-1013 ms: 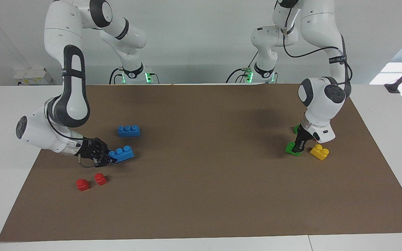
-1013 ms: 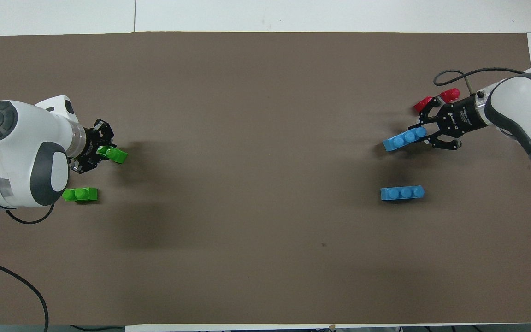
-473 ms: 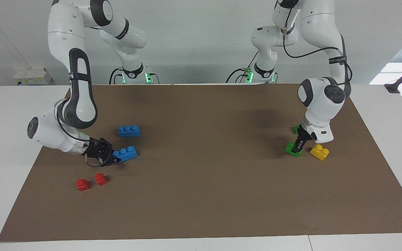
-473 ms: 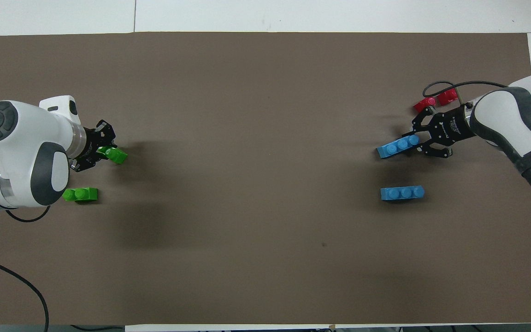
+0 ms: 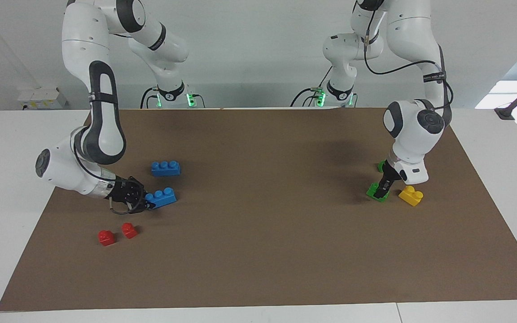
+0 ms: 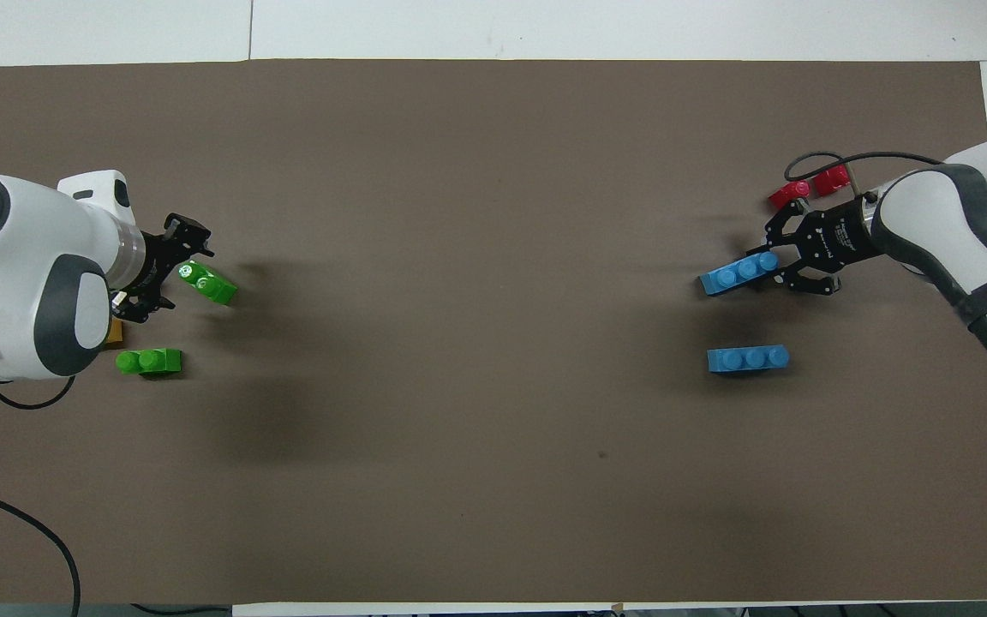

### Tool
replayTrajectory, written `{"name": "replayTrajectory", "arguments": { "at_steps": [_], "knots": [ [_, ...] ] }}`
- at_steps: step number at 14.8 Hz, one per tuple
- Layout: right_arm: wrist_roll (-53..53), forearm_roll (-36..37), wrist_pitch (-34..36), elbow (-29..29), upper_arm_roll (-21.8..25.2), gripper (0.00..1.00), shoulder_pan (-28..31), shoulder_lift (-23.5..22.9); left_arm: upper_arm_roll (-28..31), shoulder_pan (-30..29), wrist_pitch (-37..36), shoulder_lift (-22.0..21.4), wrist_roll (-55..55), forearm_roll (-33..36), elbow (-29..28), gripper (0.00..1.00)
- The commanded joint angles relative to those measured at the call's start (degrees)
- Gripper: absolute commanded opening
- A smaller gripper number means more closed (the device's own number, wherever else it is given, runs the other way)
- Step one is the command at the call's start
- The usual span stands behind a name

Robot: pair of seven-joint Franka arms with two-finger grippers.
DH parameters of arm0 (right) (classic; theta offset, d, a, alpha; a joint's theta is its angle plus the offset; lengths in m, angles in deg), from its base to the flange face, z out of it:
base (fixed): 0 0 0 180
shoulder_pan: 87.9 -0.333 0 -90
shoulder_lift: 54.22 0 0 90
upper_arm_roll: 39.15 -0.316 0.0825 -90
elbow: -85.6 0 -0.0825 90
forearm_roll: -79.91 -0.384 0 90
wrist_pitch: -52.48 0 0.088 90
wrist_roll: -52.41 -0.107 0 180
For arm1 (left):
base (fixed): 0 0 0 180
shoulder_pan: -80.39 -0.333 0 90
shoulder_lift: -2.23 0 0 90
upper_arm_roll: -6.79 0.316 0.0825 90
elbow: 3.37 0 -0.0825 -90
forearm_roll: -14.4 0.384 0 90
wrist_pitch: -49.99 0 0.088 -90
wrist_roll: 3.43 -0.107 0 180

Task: Remove green block with left arm and hold with right
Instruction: 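Lower and release the green brick while the right gripper releases the blue brick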

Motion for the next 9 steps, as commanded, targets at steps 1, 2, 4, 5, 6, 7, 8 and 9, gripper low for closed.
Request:
{"name": "replayTrajectory", "arguments": {
  "at_steps": [1,2,4,5,6,7,8,9],
  "knots": [
    [-1.26,1.14,-0.6,-0.75,-0.33,0.77,-1.1,2.95,-0.44,-0.74,-9.24,-2.27,-0.84,0.55,5.05,1.0],
    [-1.78,1.23,-0.16,0.22,-0.24,0.8,-1.89,3.75,-0.44,-0.74,-11.19,-3.4,-1.37,0.64,5.94,1.0],
    [-4.41,2.71,2.03,2.5,-0.24,0.8,-2.77,4.8,-0.44,-0.74,-14.27,-5.95,-6.35,0.64,6.65,1.0],
    [-5.73,4.37,2.74,3.55,-0.33,0.8,-3.56,5.42,-0.44,-0.74,-16.63,-6.83,-10.47,0.64,7.52,1.0],
    [-6.87,5.35,3.61,4.26,-0.33,0.8,-4.26,6.21,-0.35,-0.83,-18.83,-7.71,-15.47,0.64,8.4,1.0],
    [-7.84,5.53,4.14,4.79,-0.33,0.8,-4.79,6.91,-0.27,-1.0,-20.94,-8.77,-20.48,0.64,9.28,1.0],
    [-8.72,5.53,5.11,5.14,-0.33,0.8,-4.97,7.53,-0.27,-1.87,-23.23,-10.08,-24.71,0.64,9.81,1.0],
    [-8.99,5.62,5.9,5.58,-0.33,0.8,-5.15,8.23,-0.27,-2.06,-25.42,-11.83,-28.06,0.55,9.99,1.0]
  ]
}}
